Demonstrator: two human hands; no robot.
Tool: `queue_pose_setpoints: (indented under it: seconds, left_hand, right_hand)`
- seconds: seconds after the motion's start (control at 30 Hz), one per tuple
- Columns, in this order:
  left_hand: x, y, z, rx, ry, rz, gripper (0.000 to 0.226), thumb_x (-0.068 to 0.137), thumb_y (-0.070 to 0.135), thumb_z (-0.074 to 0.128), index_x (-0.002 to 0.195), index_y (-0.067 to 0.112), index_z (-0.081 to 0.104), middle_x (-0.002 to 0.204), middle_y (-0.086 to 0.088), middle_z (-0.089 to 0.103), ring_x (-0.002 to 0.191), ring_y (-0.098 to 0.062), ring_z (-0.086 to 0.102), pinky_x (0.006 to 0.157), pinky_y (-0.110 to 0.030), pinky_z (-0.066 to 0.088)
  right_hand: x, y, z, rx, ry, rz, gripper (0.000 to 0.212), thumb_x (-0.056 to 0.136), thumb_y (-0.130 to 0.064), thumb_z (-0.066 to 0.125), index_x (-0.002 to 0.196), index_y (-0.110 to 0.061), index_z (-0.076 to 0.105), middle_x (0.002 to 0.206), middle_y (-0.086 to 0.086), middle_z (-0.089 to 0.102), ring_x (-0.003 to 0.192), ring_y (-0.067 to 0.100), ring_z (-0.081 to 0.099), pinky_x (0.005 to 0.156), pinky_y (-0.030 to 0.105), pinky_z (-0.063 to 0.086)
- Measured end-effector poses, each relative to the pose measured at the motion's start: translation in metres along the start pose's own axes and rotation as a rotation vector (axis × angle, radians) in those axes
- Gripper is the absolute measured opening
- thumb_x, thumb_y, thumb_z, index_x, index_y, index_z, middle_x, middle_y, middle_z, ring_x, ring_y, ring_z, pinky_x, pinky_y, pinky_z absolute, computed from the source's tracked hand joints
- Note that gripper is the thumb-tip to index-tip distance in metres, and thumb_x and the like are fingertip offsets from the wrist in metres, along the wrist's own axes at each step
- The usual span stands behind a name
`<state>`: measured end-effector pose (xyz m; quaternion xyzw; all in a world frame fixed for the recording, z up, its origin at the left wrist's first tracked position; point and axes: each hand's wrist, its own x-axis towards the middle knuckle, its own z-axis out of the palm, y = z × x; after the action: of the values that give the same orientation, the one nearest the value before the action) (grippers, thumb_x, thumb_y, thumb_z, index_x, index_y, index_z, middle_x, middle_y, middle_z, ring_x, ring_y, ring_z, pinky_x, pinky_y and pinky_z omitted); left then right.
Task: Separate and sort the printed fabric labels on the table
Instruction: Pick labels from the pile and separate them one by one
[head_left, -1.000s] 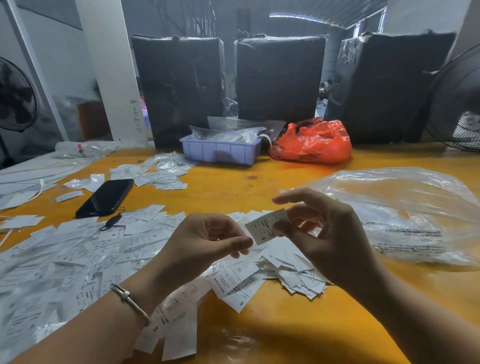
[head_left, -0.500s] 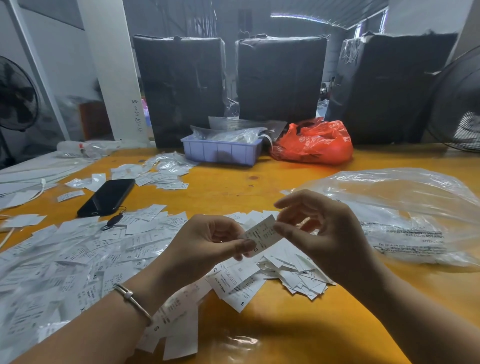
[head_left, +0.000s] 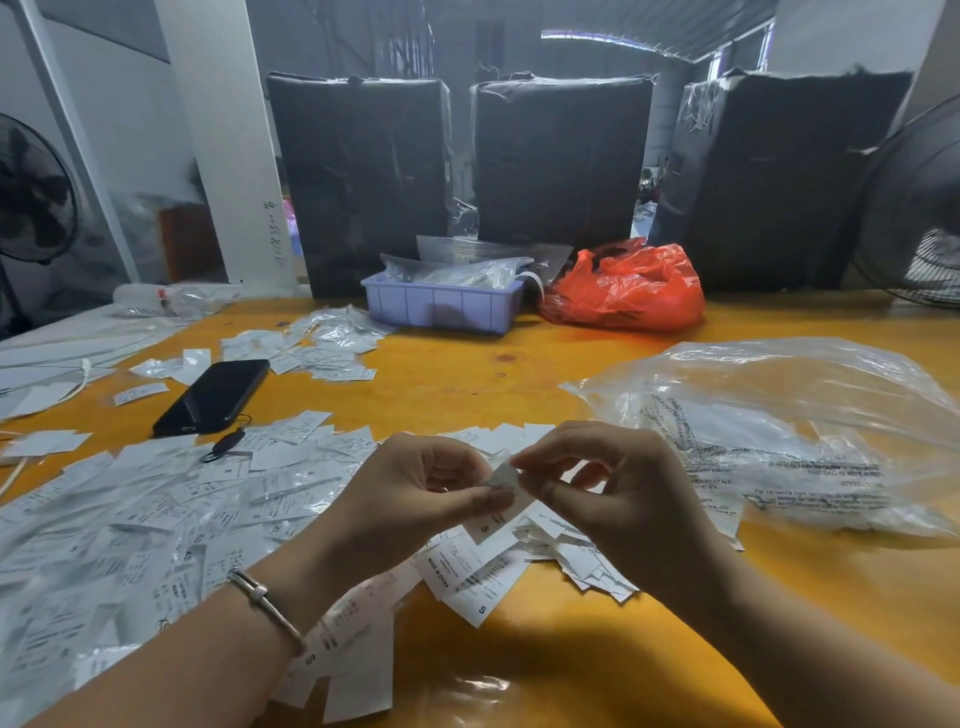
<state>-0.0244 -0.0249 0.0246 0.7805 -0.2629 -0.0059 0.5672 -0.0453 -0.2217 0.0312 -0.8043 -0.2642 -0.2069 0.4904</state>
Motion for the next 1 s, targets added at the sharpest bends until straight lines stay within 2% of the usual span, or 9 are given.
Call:
queue_pose_setpoints:
  seconds: [0.17, 0.3, 0.43, 0.5, 0.6, 0.73, 0.87, 0.93, 1.0]
  left_hand:
    - [0.001, -0.002, 0.0, 0.002, 0.017, 0.02, 0.022, 0.071, 0.03, 0.075, 0.076, 0.009, 0.075, 0.075, -0.005, 0.074, 0.072, -0.018, 0.07, 0.065, -0.024, 0.055]
    - [0.001, -0.003, 0.0, 0.025, 0.011, 0.025, 0.021, 0.073, 0.027, 0.075, 0.076, 0.007, 0.074, 0.073, -0.003, 0.073, 0.07, -0.013, 0.067, 0.062, -0.02, 0.05]
    - [0.002, -0.005, -0.005, 0.017, 0.059, -0.025, 0.024, 0.072, 0.032, 0.072, 0.077, 0.009, 0.074, 0.08, -0.006, 0.075, 0.077, -0.016, 0.07, 0.068, -0.024, 0.053]
    - [0.002, -0.006, -0.009, 0.034, 0.093, -0.041, 0.019, 0.078, 0.031, 0.07, 0.075, 0.012, 0.072, 0.08, -0.005, 0.074, 0.076, -0.013, 0.068, 0.067, -0.018, 0.051]
    - [0.003, -0.009, -0.019, 0.064, 0.193, -0.072, 0.013, 0.09, 0.019, 0.064, 0.082, 0.012, 0.072, 0.081, -0.007, 0.073, 0.074, -0.014, 0.066, 0.065, -0.014, 0.048]
    - [0.004, -0.016, -0.036, 0.144, 0.371, -0.149, 0.022, 0.093, 0.005, 0.058, 0.089, 0.021, 0.072, 0.077, 0.001, 0.073, 0.072, -0.019, 0.068, 0.06, -0.027, 0.055]
    - [0.008, -0.022, -0.05, 0.351, 0.563, -0.256, 0.025, 0.088, 0.008, 0.055, 0.071, 0.018, 0.071, 0.065, 0.001, 0.069, 0.074, -0.033, 0.065, 0.066, -0.04, 0.052]
    - [0.008, -0.024, -0.055, 0.502, 0.606, -0.347, 0.028, 0.086, 0.011, 0.053, 0.063, 0.015, 0.069, 0.063, 0.003, 0.065, 0.071, -0.027, 0.061, 0.068, -0.04, 0.051]
    - [0.008, -0.026, -0.058, 0.693, 0.576, -0.468, 0.027, 0.083, 0.014, 0.051, 0.064, 0.012, 0.069, 0.073, 0.001, 0.067, 0.075, -0.027, 0.06, 0.065, -0.034, 0.045]
  right_hand:
    - [0.001, 0.001, -0.001, 0.118, -0.071, 0.056, 0.01, 0.08, -0.008, 0.074, 0.087, -0.014, 0.078, 0.083, -0.005, 0.07, 0.079, 0.013, 0.065, 0.059, 0.028, 0.052]
    - [0.002, 0.005, 0.0, 0.146, -0.183, 0.12, 0.012, 0.082, -0.018, 0.072, 0.093, -0.016, 0.077, 0.088, -0.002, 0.068, 0.082, 0.012, 0.063, 0.06, 0.024, 0.047]
    - [0.006, 0.009, -0.009, 0.121, -0.056, 0.118, 0.009, 0.082, -0.017, 0.072, 0.088, -0.014, 0.077, 0.081, -0.003, 0.071, 0.078, 0.013, 0.063, 0.061, 0.028, 0.049]
    - [0.009, 0.016, -0.019, 0.0, 0.038, 0.119, 0.008, 0.081, -0.012, 0.071, 0.084, -0.016, 0.077, 0.074, -0.006, 0.071, 0.071, 0.009, 0.064, 0.061, 0.024, 0.05]
    - [0.013, 0.031, -0.031, -0.309, 0.079, 0.18, 0.023, 0.08, 0.0, 0.063, 0.08, -0.019, 0.076, 0.074, -0.01, 0.071, 0.07, 0.006, 0.064, 0.065, 0.026, 0.054]
    - [0.016, 0.05, -0.045, -0.573, 0.062, 0.33, 0.028, 0.077, 0.002, 0.056, 0.077, -0.021, 0.073, 0.082, -0.004, 0.072, 0.074, 0.011, 0.06, 0.064, 0.028, 0.047]
    - [0.018, 0.06, -0.061, -0.725, 0.113, 0.449, 0.023, 0.077, -0.003, 0.054, 0.076, -0.022, 0.066, 0.089, -0.001, 0.068, 0.082, 0.02, 0.057, 0.067, 0.031, 0.047]
    - [0.018, 0.063, -0.066, -0.825, 0.142, 0.508, 0.017, 0.081, -0.008, 0.054, 0.083, -0.022, 0.062, 0.1, 0.001, 0.062, 0.093, 0.022, 0.052, 0.072, 0.031, 0.042]
    - [0.018, 0.067, -0.069, -0.957, 0.112, 0.56, 0.021, 0.085, -0.013, 0.055, 0.104, -0.02, 0.06, 0.116, 0.002, 0.056, 0.11, 0.024, 0.047, 0.086, 0.033, 0.042]
